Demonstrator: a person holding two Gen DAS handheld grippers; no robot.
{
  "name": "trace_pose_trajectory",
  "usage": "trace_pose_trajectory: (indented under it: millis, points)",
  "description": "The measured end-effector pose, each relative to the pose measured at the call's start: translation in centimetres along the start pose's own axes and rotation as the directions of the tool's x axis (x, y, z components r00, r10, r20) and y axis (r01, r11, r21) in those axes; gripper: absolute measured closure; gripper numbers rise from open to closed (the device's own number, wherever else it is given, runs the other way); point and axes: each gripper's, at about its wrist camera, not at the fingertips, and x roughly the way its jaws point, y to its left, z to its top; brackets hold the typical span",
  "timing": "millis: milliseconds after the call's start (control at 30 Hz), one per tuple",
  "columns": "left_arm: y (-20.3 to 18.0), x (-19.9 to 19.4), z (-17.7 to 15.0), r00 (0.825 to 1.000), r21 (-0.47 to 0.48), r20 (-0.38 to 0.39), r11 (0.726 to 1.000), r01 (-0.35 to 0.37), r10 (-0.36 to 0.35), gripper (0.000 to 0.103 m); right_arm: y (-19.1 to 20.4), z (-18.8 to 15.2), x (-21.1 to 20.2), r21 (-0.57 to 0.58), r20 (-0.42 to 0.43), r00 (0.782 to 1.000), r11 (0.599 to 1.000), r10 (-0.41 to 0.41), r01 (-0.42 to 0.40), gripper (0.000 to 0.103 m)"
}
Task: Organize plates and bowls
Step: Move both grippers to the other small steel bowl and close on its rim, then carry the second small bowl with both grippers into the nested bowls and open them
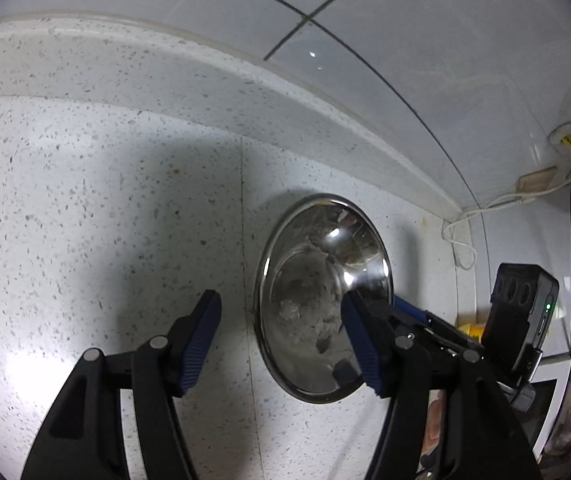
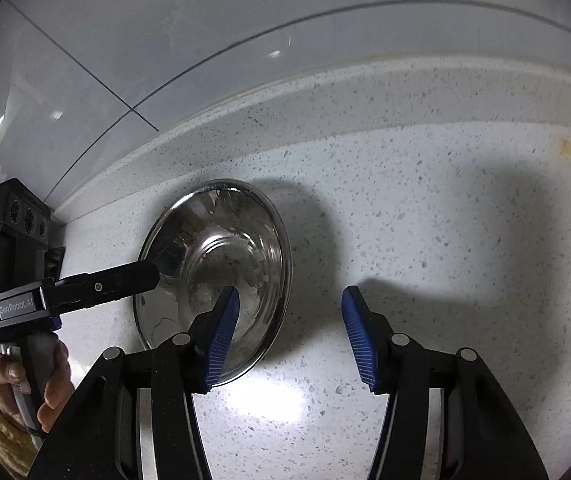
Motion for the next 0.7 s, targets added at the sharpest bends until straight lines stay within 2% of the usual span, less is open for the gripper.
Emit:
trace_pose_trajectory:
  millis: [33, 67, 100, 133, 167, 200, 233, 267, 333, 400, 700]
  points:
    - [-0.2, 0.1, 0.0, 1.0, 0.001, -0.003, 1.0, -0.014, 0.014, 0.042, -0.4, 0.4, 0.3, 0.009, -0.001, 1.0, 1.0, 0.011, -0.011, 0.059]
    - [-0.2, 0.0, 0.2, 1.0, -0.002, -0.005, 1.0, -0.021, 0.021, 0.045, -0.7, 0.5, 0.3, 0.021, -0.001, 1.0, 0.999, 0.026, -0.026, 0.067]
    - [-0.2, 0.0, 0.3, 1.0, -0.001, -0.006, 1.0, -0.027, 0.027, 0.048, -1.0, 0.5, 0.4, 0.037, -0.002, 0.999, 0.999, 0.039, -0.039, 0.071]
    - [-0.3, 0.1, 0.3, 1.0, 0.004, -0.005, 1.0, -0.028, 0.028, 0.057, -1.1, 0.5, 0.5, 0.044, -0.003, 0.999, 0.998, 0.041, -0.041, 0.079]
    - [-0.5, 0.4, 0.4, 1.0, -0.002, -0.007, 1.0, -0.02, 0.02, 0.088, -1.2, 0.4, 0.6, 0.05, -0.004, 0.999, 0.998, 0.038, -0.038, 0.085]
    - [-0.3, 0.7, 0.3, 1.0, -0.02, -0.025, 1.0, -0.002, 0.001, 0.099, -1.1, 0.3, 0.5, 0.051, -0.005, 0.999, 0.998, 0.043, -0.043, 0.087]
    - [-0.2, 1.0, 0.3, 0.999, -0.025, -0.035, 1.0, 0.006, -0.006, 0.099, -1.1, 0.3, 0.5, 0.048, -0.008, 0.999, 0.998, 0.047, -0.046, 0.093]
    - [-0.2, 1.1, 0.0, 0.999, -0.014, -0.037, 1.0, 0.014, -0.015, 0.099, -0.9, 0.4, 0.5, 0.04, -0.009, 0.999, 0.998, 0.042, -0.041, 0.094]
    - [-0.3, 1.2, -0.5, 0.998, -0.004, -0.048, 0.999, 0.047, -0.047, 0.099, -0.4, 0.4, 0.3, 0.031, -0.001, 1.0, 0.999, 0.012, -0.012, 0.094]
    - [-0.4, 1.2, -1.0, 0.995, -0.018, -0.067, 0.997, 0.074, -0.075, 0.099, -0.8, 0.2, -0.4, 0.023, -0.002, 1.0, 1.0, 0.018, -0.018, 0.095]
    - [-3.3, 1.2, -5.6, 0.978, 0.002, -0.175, 0.993, 0.117, -0.115, 0.097, -1.2, -2.1, -3.8, -0.02, -0.029, 0.999, 0.999, -0.025, 0.024, 0.095]
